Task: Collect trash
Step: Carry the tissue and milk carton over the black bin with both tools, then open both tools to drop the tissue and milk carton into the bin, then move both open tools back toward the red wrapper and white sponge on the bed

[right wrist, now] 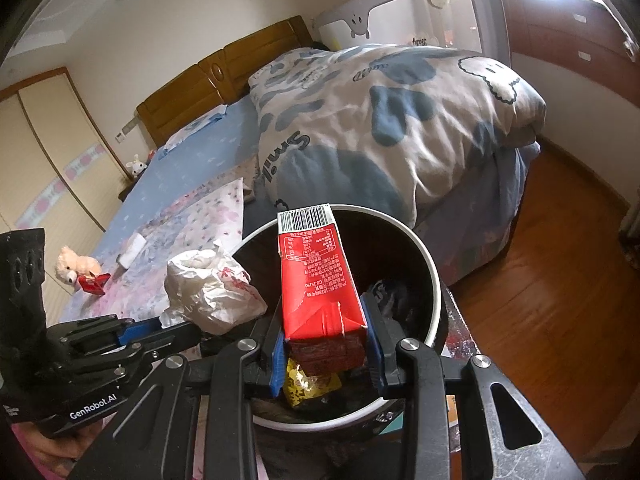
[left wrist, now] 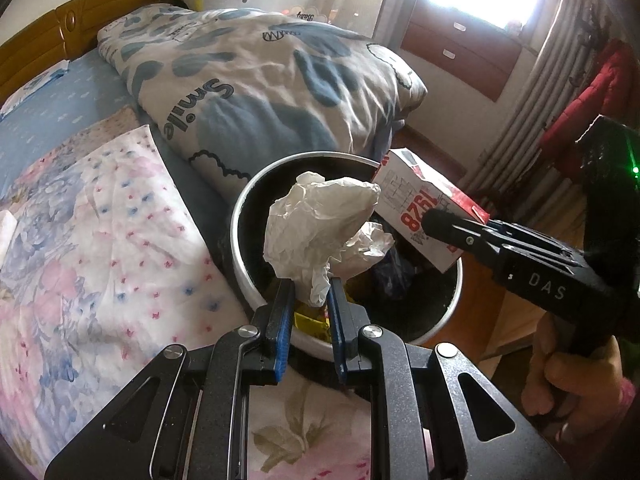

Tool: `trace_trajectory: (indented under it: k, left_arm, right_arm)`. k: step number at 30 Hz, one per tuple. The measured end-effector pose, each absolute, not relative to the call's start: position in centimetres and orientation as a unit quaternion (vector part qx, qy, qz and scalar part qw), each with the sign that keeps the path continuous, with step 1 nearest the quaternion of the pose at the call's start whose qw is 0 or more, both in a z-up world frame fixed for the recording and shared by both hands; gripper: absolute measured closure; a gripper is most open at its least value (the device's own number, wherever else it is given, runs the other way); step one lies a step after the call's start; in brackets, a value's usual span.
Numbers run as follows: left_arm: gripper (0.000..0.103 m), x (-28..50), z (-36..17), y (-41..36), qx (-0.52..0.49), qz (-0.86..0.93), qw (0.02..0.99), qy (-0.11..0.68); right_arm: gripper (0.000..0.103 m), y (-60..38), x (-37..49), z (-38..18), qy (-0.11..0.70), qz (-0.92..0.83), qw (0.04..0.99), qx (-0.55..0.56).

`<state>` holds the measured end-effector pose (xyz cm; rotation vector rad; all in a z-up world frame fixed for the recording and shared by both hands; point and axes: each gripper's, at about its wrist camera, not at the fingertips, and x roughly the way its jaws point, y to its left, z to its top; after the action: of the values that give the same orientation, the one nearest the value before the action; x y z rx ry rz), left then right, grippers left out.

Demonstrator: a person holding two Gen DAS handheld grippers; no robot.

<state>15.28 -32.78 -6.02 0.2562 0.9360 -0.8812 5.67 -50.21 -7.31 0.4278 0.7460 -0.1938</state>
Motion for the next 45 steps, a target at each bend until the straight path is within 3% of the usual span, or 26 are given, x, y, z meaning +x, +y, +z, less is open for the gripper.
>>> trace_trajectory:
  k: [11, 16, 17, 20, 24, 28, 45]
  left_arm:
    - [0.086, 15.4, -6.1, -33.9, 0.125, -0.413, 0.79, 0.435]
    - [0.076, 15.4, -6.0, -33.8, 0.119, -0.415, 0.791, 0.434]
    - [0.07, 15.3, -5.9, -33.6, 0.117, -0.415, 0.791, 0.434]
    - [0.054, 15.3, -5.9, -32.6, 0.106, -0.409, 0.797, 0.432]
    - [0.052, 15.6, -6.2, -30.1, 0.078, -0.395, 0.804, 0.437]
    - [0.046, 15.9, -6.5, -26.8, 0.059, -0.363, 0.823, 0.433]
    - [0.043, 19.1, -8.3, -10.3, -0.038, -0.222, 0.866, 0.447]
  right_arm:
    - [0.07, -50.9, 6.2, -7.8, 0.367, -0.097, 0.9, 0.212]
    - [0.066, -51.4, 6.6, -7.9, 0.369, -0.092, 0.898, 0.221]
    - [0.066, -51.4, 6.6, -7.9, 0.369, -0.092, 0.898, 0.223]
    - [0.058, -51.5, 6.5, -7.8, 0.365, -0.092, 0.897, 0.229]
    - [0.05, -50.7, 6.3, -7.5, 0.358, -0.091, 0.9, 0.234]
    - [0.031, -49.0, 6.5, -6.9, 0.344, -0.077, 0.906, 0.232]
    - [0.019, -36.4, 12.3, -6.6, 0.355, 0.034, 0.912, 0.201]
